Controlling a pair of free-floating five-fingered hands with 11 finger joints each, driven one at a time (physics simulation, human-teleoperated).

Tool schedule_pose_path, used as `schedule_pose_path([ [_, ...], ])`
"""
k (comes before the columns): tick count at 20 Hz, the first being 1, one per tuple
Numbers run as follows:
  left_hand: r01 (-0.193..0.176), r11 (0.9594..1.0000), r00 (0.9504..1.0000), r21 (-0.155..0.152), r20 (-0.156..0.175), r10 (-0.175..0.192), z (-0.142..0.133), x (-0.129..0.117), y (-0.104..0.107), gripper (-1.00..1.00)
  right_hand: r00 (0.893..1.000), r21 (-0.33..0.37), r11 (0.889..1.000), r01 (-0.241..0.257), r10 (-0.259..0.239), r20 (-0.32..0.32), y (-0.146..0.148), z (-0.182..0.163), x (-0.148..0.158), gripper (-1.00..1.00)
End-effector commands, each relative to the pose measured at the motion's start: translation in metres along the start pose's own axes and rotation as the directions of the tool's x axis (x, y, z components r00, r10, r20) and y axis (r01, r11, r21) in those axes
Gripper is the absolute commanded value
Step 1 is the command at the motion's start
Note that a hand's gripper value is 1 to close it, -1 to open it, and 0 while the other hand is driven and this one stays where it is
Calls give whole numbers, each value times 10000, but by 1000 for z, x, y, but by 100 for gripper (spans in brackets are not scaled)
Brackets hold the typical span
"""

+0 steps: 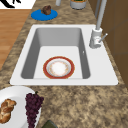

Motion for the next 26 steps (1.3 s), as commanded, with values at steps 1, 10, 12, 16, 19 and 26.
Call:
schedule_pose_path([
  [1, 0, 10000, 10000, 0, 0, 0, 0, 0, 0, 0, 9961, 556, 9950, -827, 807, 360, -6, -3, -18, -100],
  [10, 0, 10000, 10000, 0, 0, 0, 0, 0, 0, 0, 9960, 1168, 9891, -894, 887, 110, 4, -9, -72, -100],
  [12, 0, 10000, 10000, 0, 0, 0, 0, 0, 0, 0, 9962, 1346, 9870, -876, 869, 111, 8, -11, -85, -100],
  [16, 0, 10000, 10000, 0, 0, 0, 0, 0, 0, 0, 9964, 2011, 9759, -843, 852, 42, 15, -12, -108, -100],
  [19, 0, 10000, 10000, 0, 0, 0, 0, 0, 0, 0, 9955, 2381, 9669, -923, 942, 32, 19, -13, -125, -100],
  [26, 0, 10000, 10000, 0, 0, 0, 0, 0, 0, 0, 9907, 3495, 9285, -1253, 1362, -67, 32, -19, -162, -100],
])
